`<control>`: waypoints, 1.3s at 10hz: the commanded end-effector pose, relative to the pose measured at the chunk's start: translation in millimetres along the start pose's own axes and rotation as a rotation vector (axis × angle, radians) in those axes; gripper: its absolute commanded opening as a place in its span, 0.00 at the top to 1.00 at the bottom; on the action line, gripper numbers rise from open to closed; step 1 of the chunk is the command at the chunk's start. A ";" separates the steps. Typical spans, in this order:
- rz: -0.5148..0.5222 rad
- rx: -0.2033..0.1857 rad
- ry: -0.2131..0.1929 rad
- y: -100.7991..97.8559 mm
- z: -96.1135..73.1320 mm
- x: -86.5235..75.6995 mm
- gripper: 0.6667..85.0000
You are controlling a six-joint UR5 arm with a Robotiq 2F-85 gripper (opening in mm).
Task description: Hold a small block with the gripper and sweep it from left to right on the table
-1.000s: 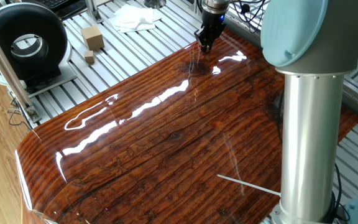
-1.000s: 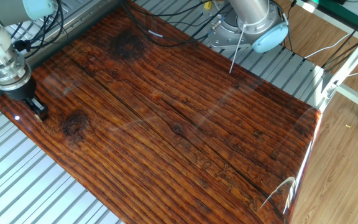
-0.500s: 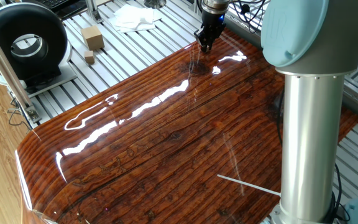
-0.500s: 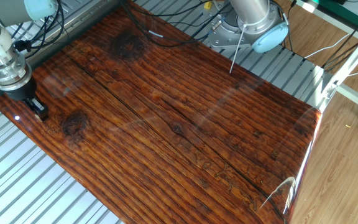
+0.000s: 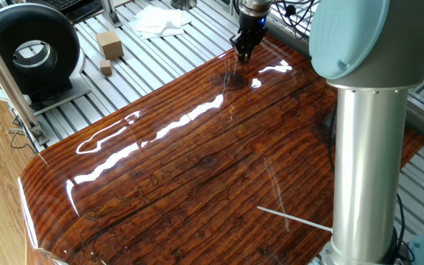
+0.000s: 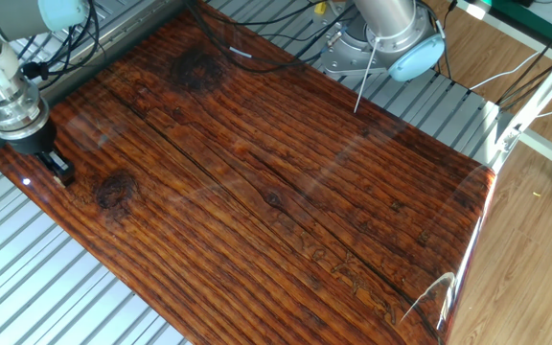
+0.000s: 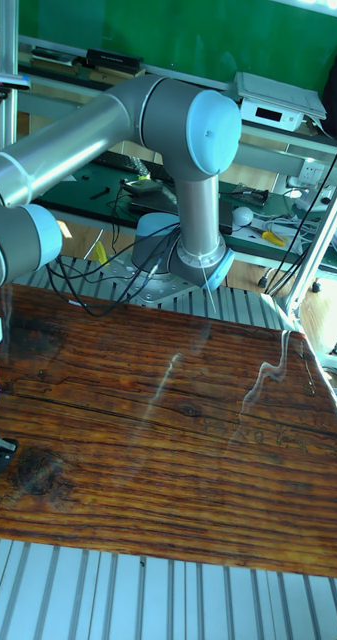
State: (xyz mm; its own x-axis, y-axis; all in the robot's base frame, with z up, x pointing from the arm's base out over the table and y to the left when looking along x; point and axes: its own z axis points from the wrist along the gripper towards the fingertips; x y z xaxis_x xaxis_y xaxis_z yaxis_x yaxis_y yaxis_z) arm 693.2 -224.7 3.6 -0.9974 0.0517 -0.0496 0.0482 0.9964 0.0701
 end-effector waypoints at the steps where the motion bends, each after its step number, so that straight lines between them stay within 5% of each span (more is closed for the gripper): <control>1: 0.008 -0.007 -0.006 1.8 -1.8 -1.8 1.00; 8: 0.015 0.030 -0.004 4.6 -1.4 -2.1 1.00; 13: 0.027 0.013 0.001 11.0 -2.9 -1.0 1.00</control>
State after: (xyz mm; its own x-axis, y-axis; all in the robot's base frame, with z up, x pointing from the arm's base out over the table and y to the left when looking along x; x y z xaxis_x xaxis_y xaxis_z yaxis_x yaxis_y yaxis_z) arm 694.0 -218.9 4.4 -0.9969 0.0637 -0.0467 0.0618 0.9973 0.0409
